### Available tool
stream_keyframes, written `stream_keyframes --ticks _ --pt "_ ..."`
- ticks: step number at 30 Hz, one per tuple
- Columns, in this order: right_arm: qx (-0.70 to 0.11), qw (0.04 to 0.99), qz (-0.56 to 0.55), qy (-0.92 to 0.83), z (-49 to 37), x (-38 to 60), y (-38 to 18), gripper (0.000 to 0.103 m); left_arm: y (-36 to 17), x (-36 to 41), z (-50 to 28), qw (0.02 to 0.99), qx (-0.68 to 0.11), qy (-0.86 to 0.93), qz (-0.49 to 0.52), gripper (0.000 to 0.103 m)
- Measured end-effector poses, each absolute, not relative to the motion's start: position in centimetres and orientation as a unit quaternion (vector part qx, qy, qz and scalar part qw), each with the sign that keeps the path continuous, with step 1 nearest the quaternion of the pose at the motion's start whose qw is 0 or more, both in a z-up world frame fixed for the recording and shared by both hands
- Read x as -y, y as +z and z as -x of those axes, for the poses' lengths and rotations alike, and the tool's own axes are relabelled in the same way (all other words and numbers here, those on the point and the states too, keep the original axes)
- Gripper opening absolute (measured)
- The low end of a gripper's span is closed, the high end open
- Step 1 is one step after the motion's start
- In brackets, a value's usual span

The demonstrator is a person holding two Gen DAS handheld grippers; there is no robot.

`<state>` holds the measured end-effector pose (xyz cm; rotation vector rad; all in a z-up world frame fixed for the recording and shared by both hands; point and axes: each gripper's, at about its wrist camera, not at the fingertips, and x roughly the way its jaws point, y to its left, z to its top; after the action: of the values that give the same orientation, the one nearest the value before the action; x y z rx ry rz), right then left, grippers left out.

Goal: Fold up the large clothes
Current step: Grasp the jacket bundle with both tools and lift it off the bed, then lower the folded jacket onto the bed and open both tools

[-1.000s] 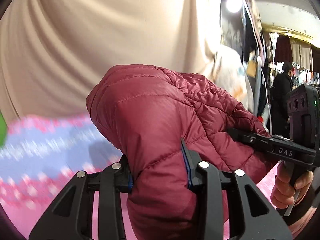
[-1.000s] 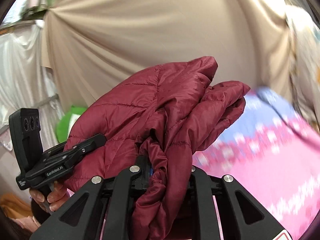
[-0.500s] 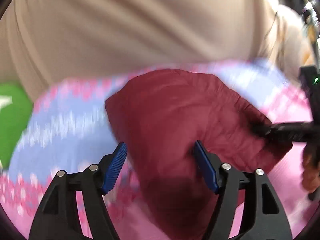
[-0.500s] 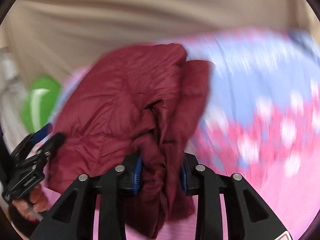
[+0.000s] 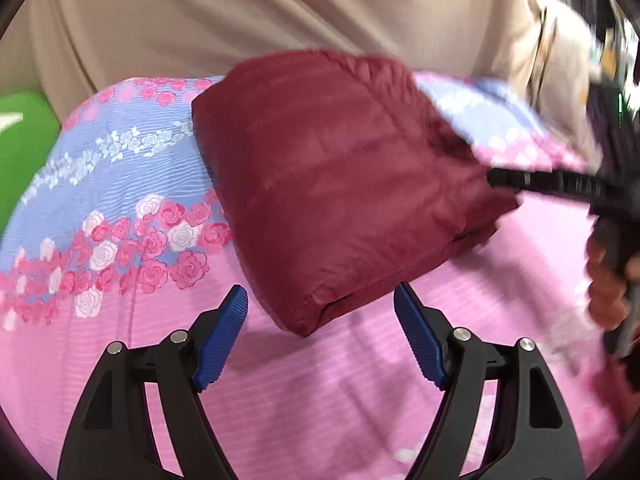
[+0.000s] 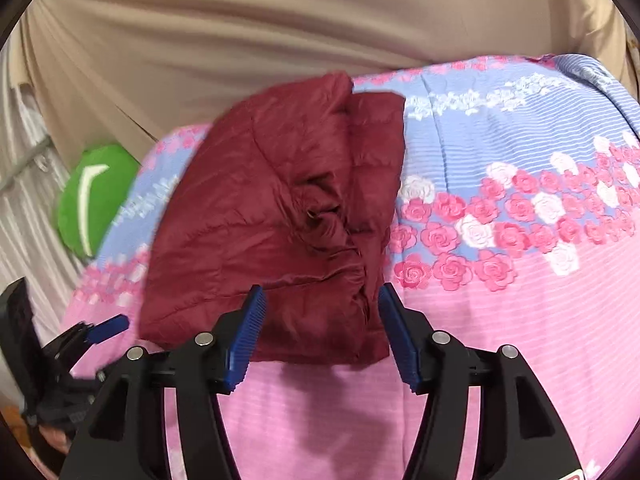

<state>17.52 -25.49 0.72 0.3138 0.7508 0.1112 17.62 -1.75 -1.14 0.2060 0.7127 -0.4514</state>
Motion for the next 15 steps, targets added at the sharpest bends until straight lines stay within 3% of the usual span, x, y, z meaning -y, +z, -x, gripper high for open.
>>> stream_keyframes --ticks 1,2,4,7,11,15 --pt "-0.369 0.916 -0.148 0.049 -18.0 25.3 0.5 0.049 -1.5 1.9 -18.0 0.907 -0.348 -0.213 -0.103 0.06" --pt "-0.378 0.913 -0.146 0.045 -19.0 25.1 0.0 0.019 -1.9 1.9 -18.9 0.906 -0.357 -0.202 -0.104 0.043" --pt "-0.388 0.905 -0.167 0.058 -19.4 25.0 0.2 0.008 -1.8 0.6 -20.6 0.907 -0.372 -0.181 -0.08 0.039" --pt "-0.372 0.913 -0.156 0.055 -18.5 24.5 0.8 0.006 -2.0 -0.3 -21.3 0.909 -0.375 -0.163 -0.082 0.039" --pt "-0.415 0.9 -0.127 0.038 -20.1 23.9 -2.9 0.009 -3.6 0.2 -21.6 0.904 -0.392 -0.147 -0.092 0.04" --pt "-0.416 0.9 -0.127 0.029 -18.8 24.3 -1.4 0.011 -2.1 -1.0 -19.9 0.904 -0.393 -0.153 -0.069 0.039"
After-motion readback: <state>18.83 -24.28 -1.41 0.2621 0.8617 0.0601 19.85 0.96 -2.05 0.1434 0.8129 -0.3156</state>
